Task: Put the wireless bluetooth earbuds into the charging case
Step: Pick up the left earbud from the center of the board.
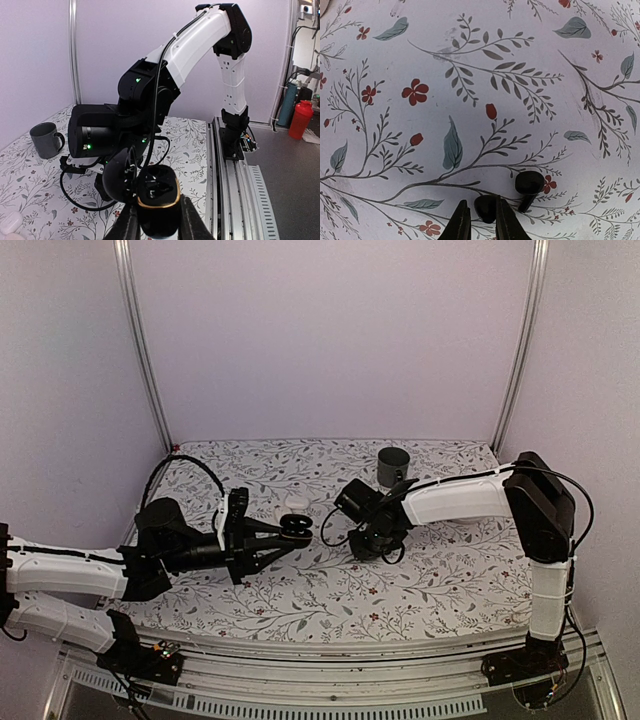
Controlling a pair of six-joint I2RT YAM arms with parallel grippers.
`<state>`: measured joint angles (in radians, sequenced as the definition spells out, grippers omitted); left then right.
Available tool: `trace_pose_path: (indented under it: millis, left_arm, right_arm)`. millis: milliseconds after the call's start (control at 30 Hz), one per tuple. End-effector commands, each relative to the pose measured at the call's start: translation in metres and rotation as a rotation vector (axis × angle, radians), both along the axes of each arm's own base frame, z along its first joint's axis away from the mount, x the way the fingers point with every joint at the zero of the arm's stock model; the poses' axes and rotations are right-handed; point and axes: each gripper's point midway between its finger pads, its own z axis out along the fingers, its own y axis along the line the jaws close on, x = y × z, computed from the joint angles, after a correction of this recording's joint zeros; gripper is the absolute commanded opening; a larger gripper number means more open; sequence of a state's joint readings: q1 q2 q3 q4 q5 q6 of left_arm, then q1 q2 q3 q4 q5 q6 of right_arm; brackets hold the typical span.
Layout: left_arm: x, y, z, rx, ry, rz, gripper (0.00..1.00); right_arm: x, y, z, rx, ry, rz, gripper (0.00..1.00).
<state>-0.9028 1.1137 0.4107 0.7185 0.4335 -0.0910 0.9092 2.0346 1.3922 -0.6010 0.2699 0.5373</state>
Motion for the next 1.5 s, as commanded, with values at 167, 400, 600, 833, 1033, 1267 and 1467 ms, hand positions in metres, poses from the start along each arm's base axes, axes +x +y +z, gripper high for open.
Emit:
trace_pose_path:
  millis: [167, 400, 600, 833, 1033, 1267, 1467]
  left_arm:
    - [0.006, -0.002, 0.011, -0.015, -0.010, 0.003, 0.00]
    - [0.006, -0.002, 0.010, -0.013, -0.008, 0.004, 0.00]
    - [0.007, -0.001, 0.011, -0.014, -0.009, 0.017, 0.00]
    - [0.011, 0.002, 0.008, -0.025, 0.004, 0.043, 0.00]
    - [0.016, 0.005, 0.000, -0.051, 0.050, 0.076, 0.00]
    - [0.020, 0.008, -0.007, -0.095, 0.072, 0.102, 0.00]
    - [0.024, 0.005, -0.012, -0.109, 0.054, 0.108, 0.00]
  right_arm:
    - [-0.006, -0.008, -0.021, -0.040, 0.041, 0.011, 0.20]
    - [-0.008, -0.006, -0.020, -0.027, 0.046, 0.016, 0.20]
    - [-0.008, -0.006, -0.018, -0.022, 0.046, 0.017, 0.13]
    - [-0.009, -0.005, -0.012, 0.003, 0.033, 0.010, 0.10]
    - [-0.008, -0.005, 0.006, 0.112, 0.004, -0.012, 0.10]
    - [-0.010, -0.002, 0.034, 0.247, -0.052, -0.031, 0.09]
    - [-0.014, 0.007, 0.080, 0.421, -0.118, -0.019, 0.09]
